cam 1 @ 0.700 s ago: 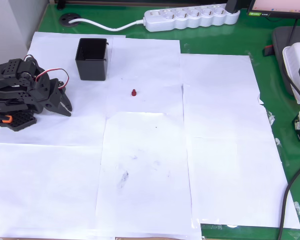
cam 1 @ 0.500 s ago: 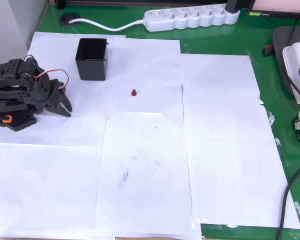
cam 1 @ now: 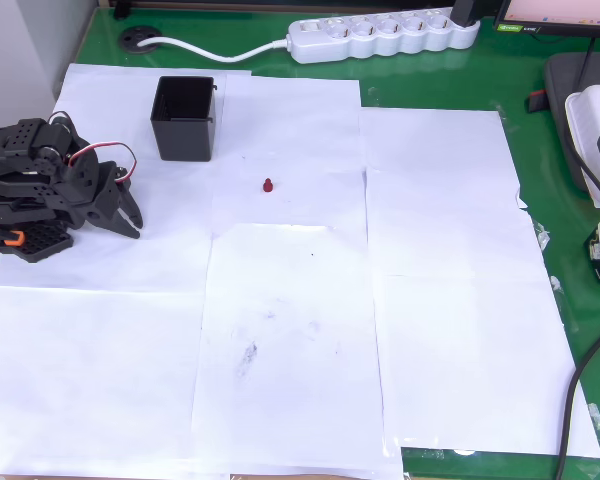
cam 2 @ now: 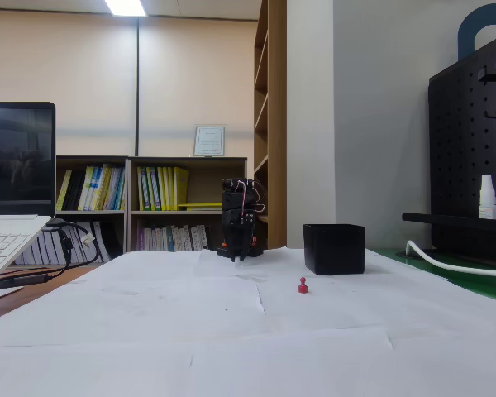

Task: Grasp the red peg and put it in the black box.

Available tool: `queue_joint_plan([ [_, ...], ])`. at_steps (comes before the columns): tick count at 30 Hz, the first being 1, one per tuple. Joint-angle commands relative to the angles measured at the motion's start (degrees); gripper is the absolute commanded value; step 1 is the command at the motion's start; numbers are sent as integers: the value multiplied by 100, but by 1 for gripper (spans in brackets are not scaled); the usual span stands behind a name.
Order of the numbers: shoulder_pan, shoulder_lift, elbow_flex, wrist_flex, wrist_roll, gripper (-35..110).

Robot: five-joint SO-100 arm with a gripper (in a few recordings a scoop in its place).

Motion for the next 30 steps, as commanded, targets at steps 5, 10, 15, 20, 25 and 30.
queue_joint_plan([
  [5, -264, -70, 141, -703, -264, 0],
  [10, -747, -70, 220, -2180, -510, 0],
  [15, -1230, -70, 475, -3568, -404, 0],
  [20, -1415, 0, 1046, -3595, -413, 0],
  [25, -1433, 1415, 1626, -3832, -501, 0],
  [30, -1688, 3349, 2109, -5010, -176, 0],
])
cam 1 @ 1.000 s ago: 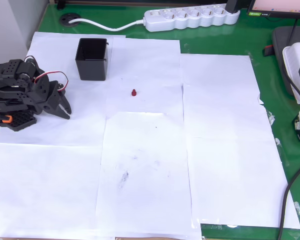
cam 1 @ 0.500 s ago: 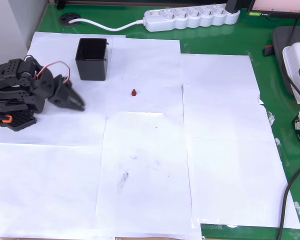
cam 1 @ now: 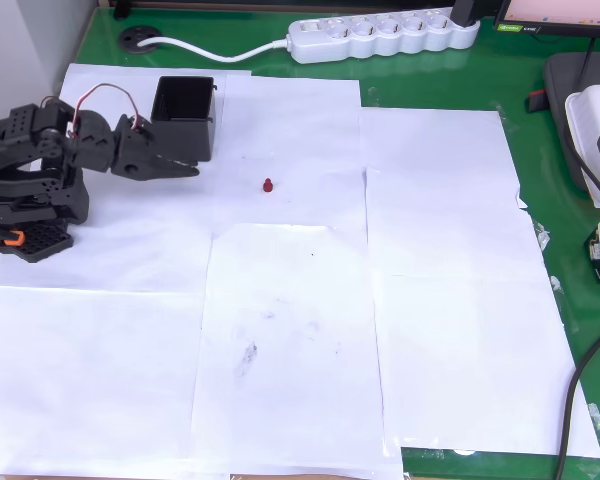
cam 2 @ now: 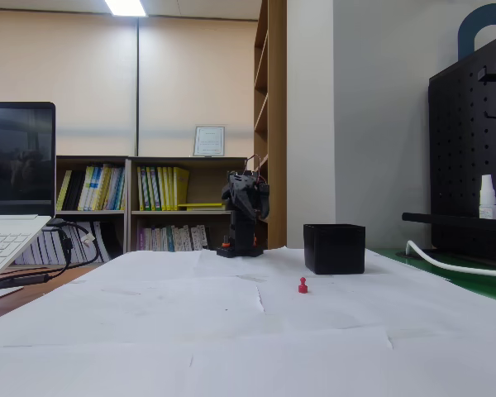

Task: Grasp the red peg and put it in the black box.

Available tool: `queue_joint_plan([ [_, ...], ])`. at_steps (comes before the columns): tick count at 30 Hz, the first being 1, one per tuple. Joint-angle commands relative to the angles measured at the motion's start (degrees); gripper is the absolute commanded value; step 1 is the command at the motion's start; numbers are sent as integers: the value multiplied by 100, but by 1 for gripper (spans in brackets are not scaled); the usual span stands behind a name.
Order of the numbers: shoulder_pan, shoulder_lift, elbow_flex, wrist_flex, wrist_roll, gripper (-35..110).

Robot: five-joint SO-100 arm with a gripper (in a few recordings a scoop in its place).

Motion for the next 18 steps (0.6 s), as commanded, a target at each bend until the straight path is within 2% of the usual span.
queue_joint_plan([
  [1, -281, 1494, 817, -1072, 149, 0],
  [4, -439, 2505, 870, -2505, 237, 0],
  [7, -545, 3111, 1362, -2610, 475, 0],
  [11, -519, 3902, 1143, -4061, 369, 0],
  [14, -404, 4157, 1002, -4570, 334, 0],
  [18, -114, 4562, 158, -6117, 97, 0],
])
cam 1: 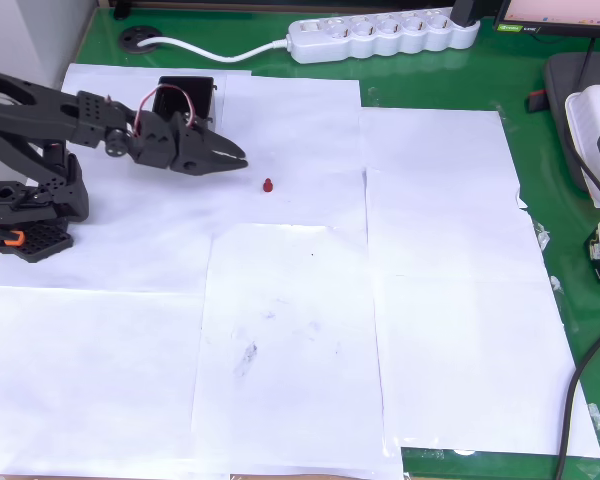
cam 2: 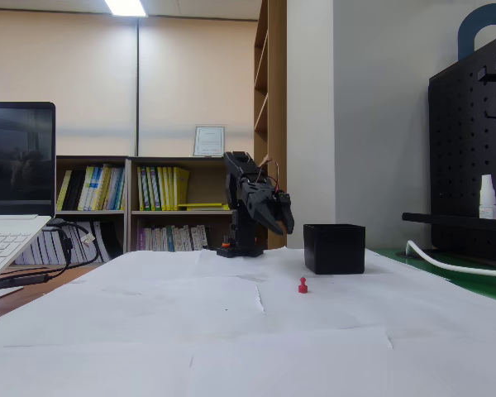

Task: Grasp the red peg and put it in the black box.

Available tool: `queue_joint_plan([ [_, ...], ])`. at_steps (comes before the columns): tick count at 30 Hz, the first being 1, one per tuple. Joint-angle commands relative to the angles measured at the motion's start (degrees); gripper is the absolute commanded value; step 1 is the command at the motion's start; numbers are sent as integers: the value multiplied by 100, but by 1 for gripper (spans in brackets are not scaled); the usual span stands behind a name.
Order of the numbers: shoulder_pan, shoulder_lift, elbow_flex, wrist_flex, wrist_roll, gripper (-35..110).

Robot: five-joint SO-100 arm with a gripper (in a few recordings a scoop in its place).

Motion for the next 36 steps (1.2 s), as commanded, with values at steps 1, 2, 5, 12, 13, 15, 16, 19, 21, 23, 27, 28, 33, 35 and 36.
queue_joint_plan([
  [1, 158, 387, -404, -1116, -237, 0],
  [2, 185, 527, -510, -1310, -325, 0],
  [5, 185, 1107, -993, -2443, -413, 0],
  [12, -141, 2188, -1037, -2900, -396, 0],
  [13, -229, 2382, -940, -2900, -360, 0],
  [15, -325, 2593, -817, -2962, -229, 0],
  [16, -360, 2742, -756, -3050, -211, 0],
  [19, -431, 3252, -431, -3208, -272, 4],
  [21, -466, 3560, -88, -3217, -272, 15],
  [23, -466, 3806, 255, -3190, -255, 19],
  [27, -431, 4280, 738, -3199, -369, 28],
  [28, -413, 4386, 835, -3208, -404, 30],
  [33, -325, 4729, 1187, -3190, -439, 34],
  [35, -308, 4816, 1257, -3190, -457, 36],
  [36, -308, 4852, 1283, -3190, -457, 37],
])
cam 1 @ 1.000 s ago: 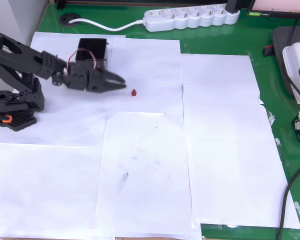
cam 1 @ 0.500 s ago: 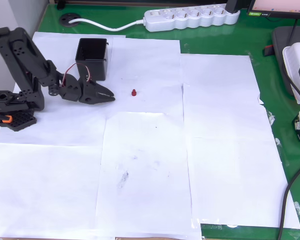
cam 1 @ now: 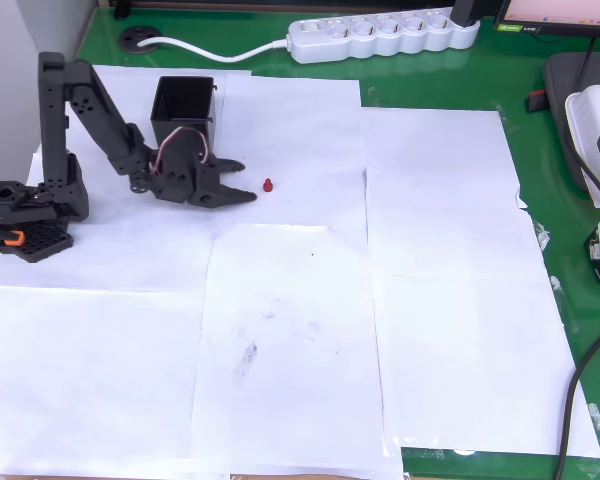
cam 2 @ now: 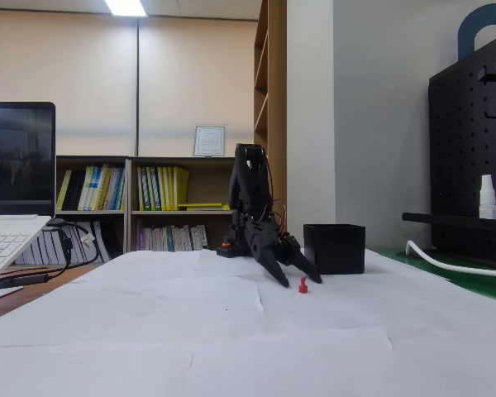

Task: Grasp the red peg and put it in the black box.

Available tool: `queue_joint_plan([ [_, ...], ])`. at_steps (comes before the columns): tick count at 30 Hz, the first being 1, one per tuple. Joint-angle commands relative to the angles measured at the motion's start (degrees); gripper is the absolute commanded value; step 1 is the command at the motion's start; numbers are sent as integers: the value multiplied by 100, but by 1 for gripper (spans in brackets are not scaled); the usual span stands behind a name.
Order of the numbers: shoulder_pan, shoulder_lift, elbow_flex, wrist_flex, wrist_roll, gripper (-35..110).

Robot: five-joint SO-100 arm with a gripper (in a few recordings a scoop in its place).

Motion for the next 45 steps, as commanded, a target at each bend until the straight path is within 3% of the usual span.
queue_joint_plan([
  [1, -79, 141, 325, -202, -97, 38],
  [10, -105, 650, 703, -193, -299, 40],
  [22, 62, 1521, 220, -1775, -703, 40],
  [30, 193, 1204, -35, -1547, -70, 40],
  [35, 211, 694, -18, -896, 457, 39],
  [45, 79, 466, 149, -352, 519, 39],
])
